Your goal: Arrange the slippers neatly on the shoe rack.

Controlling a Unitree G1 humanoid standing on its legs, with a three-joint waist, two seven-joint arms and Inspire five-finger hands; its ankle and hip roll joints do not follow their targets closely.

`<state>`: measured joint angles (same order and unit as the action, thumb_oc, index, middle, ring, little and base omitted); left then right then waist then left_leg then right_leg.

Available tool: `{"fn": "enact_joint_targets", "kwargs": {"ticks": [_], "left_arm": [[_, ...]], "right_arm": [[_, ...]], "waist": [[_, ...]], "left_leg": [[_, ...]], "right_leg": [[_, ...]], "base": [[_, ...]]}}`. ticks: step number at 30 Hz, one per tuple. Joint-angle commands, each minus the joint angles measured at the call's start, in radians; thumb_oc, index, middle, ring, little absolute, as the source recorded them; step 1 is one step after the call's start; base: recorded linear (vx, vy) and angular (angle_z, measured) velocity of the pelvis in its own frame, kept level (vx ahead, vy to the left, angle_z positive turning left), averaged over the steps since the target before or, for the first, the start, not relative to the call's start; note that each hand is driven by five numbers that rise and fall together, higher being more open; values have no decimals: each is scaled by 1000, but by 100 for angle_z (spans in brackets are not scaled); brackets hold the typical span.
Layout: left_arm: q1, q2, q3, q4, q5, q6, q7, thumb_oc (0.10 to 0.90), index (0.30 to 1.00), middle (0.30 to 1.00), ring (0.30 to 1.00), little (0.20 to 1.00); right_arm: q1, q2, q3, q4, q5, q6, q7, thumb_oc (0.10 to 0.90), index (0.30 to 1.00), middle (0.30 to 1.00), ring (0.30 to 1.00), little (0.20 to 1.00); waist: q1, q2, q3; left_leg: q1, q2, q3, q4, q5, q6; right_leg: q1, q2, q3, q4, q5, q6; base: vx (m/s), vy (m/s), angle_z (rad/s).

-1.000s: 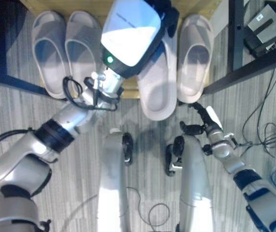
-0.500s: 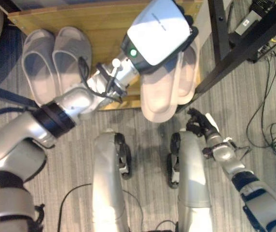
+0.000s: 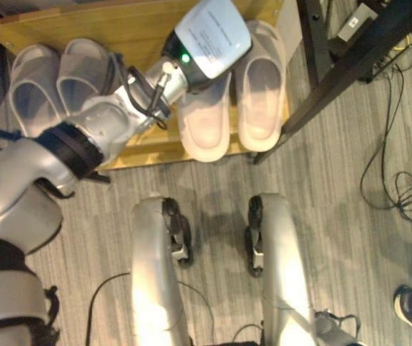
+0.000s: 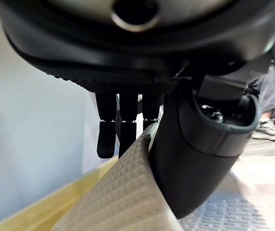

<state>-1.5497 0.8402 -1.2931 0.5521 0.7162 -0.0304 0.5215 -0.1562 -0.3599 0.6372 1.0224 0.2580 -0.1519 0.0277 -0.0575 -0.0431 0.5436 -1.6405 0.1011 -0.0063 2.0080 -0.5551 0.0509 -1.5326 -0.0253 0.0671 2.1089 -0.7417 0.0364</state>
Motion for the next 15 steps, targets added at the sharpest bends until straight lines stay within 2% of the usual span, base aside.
{"fn": "enact_joint_targets", "kwargs": {"ticks": [1, 8, 10, 12, 15], "left_arm": [[-247, 17, 33, 62, -44, 40, 22, 400, 300, 300, 300, 300], [-214, 1, 103, 81, -82, 62, 16, 403, 305, 305, 305, 305], [-214, -11, 109, 90, -87, 66, 7, 533, 500, 500, 500, 500], [-223, -23, 101, 111, -85, 69, -2, 800, 900, 900, 900, 900], [-225, -29, 104, 131, -100, 74, 1, 800, 900, 900, 900, 900]], "right_arm": [[-41, 6, -12, -59, 55, -34, 4, 800, 900, 900, 900, 900], [-32, 13, -21, -85, 78, -36, -9, 800, 900, 900, 900, 900], [-33, 14, -18, -84, 80, -32, -9, 800, 900, 900, 900, 900], [-37, 9, -13, -83, 85, -27, -4, 800, 900, 900, 900, 900], [-35, 8, -7, -83, 87, -27, -4, 800, 900, 900, 900, 900]], "waist": [[-10, -12, -24], [-6, -20, -24], [-6, -22, -24], [-7, -27, -24], [-9, -32, -24]], "left_leg": [[71, -56, -108, 22, -183, 16], [71, -58, -108, 32, -190, 16], [71, -59, -108, 34, -191, 16], [71, -59, -108, 37, -191, 14], [71, -59, -110, 40, -191, 13]], "right_leg": [[-37, -48, 41, -91, 83, -24], [-37, -46, 43, -82, 80, -29], [-37, -46, 44, -78, 79, -31], [-37, -45, 47, -74, 77, -35], [-37, -45, 47, -74, 76, -38]], "base": [[0, 0, 0], [0, 0, 0], [0, 0, 0], [0, 0, 0], [0, 0, 0]]}}
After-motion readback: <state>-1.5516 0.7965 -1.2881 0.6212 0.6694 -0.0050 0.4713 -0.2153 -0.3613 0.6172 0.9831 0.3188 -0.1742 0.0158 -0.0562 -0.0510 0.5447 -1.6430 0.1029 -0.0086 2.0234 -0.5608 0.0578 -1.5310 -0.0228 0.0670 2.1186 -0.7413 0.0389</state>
